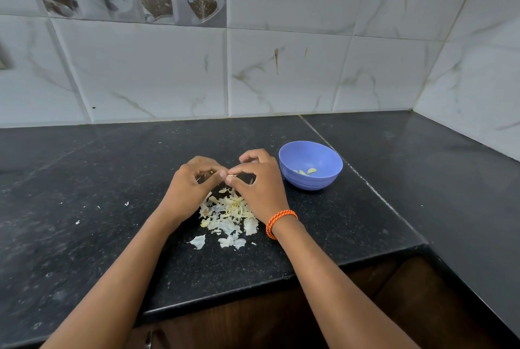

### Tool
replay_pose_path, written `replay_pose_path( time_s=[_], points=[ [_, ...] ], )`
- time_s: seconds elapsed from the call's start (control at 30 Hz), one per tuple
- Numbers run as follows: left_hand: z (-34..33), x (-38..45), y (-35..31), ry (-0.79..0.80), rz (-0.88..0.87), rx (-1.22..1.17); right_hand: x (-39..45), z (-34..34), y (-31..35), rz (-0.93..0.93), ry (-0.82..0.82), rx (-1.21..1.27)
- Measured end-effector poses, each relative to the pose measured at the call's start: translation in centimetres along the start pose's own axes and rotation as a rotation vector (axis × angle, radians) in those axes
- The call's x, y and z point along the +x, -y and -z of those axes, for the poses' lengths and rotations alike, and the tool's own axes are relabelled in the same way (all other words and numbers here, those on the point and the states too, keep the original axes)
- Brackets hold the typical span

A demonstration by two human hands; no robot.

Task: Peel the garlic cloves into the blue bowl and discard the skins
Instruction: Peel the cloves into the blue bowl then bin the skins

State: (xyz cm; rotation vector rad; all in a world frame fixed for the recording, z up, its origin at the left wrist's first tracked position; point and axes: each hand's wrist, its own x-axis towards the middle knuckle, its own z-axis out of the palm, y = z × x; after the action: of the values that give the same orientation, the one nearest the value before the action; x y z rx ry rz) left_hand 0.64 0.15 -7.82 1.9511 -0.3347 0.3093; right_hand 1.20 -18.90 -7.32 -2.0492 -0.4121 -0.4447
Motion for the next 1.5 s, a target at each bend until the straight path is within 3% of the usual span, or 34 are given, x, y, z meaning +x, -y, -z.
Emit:
replay_pose_path(
  time_s=[0.2, 0.4, 0.77, 0.93, 1.17, 1.5],
  points=[
    [-0.1, -0.1, -0.2, 0.08, 0.019, -0.041, -0.4, 0.1, 0.0, -0.021, 0.021, 0.041],
    [-0.1, -0.2, -0.5, 0.012, 0.038, -0.072, -1.2, -0.7, 0.0, 0.01, -0.066, -0.084],
    [-1.0, -0.9, -2.2, 0.017, -0.011, -0.137, -1.9, -0.1, 0.0, -0.061, -0.21, 0.26],
    [-1.4, -0.8, -1.8, -0.069, -0.018, -0.081, -2.3, 0.3, -0.3, -0.089, -0.138, 0.335],
    [-1.7, -1.0, -2.2, -0.004, 0.027, -0.175, -2.3, 0.1, -0.6, -0.001, -0.166, 0.257],
    [-1.8, -0.9, -2.0, -0.024, 0.07, -0.21, -2.5, 1.0, -0.8, -0.102, -0.047, 0.498]
  ],
)
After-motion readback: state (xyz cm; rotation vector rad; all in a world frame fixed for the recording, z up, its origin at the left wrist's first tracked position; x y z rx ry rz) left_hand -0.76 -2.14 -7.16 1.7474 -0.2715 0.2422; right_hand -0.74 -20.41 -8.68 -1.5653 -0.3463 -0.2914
